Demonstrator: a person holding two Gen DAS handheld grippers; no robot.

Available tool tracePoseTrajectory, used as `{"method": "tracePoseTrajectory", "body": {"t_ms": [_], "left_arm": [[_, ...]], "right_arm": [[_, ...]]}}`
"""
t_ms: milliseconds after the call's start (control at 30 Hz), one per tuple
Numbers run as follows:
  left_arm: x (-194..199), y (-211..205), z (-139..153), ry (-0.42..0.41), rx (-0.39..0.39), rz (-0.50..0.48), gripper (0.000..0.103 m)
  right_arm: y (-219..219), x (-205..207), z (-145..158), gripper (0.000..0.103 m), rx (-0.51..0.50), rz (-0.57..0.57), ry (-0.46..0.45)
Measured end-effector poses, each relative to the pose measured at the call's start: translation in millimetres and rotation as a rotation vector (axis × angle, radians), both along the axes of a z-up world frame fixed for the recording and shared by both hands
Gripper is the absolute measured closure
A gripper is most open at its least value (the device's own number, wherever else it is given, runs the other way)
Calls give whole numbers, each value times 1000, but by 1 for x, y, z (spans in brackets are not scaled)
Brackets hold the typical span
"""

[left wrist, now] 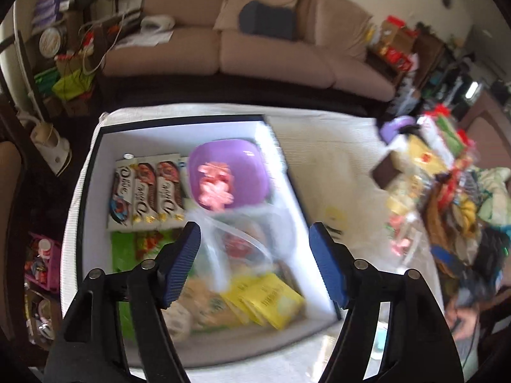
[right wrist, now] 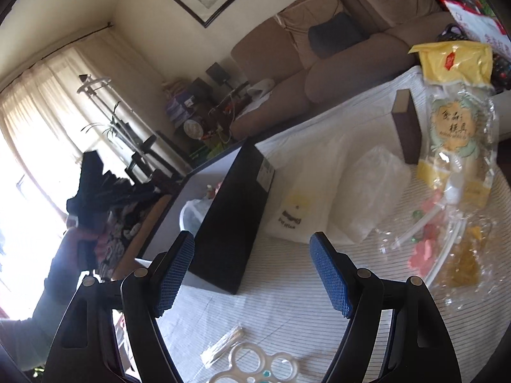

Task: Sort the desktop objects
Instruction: 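Open the left tool and withdraw it from the box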

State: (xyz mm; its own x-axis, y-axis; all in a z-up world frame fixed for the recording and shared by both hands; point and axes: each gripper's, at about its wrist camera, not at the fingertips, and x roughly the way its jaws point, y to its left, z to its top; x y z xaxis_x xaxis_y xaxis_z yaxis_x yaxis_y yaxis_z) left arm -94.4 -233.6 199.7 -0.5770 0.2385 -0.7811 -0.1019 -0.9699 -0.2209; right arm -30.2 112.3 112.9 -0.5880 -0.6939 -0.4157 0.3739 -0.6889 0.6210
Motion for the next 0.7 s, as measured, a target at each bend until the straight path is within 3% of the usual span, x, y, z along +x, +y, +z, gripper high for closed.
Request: {"method": "tracePoseTrajectory", "body": {"t_ms": [167,267,400,500,533,700], "left_arm": [[67,57,-2,118,-10,-14,30],[89,83,-12,138,19,7,25],[112,112,-26,183,-24,47,17],[119,128,-41,174,-43,41,3],[120,132,-46,163,-36,40,0],[122,142,-66,165,-26,66,0]], "right_arm": [[24,2,2,25,72,-95,3],[18,7,4,25,150,-105,20],[-5,17,15,25,276,-96,81],[-20,26,16,13,382,-97,132],[-24,28,15,2,411,-100,139],[-35,28,-2,0,519,-99,116]]}}
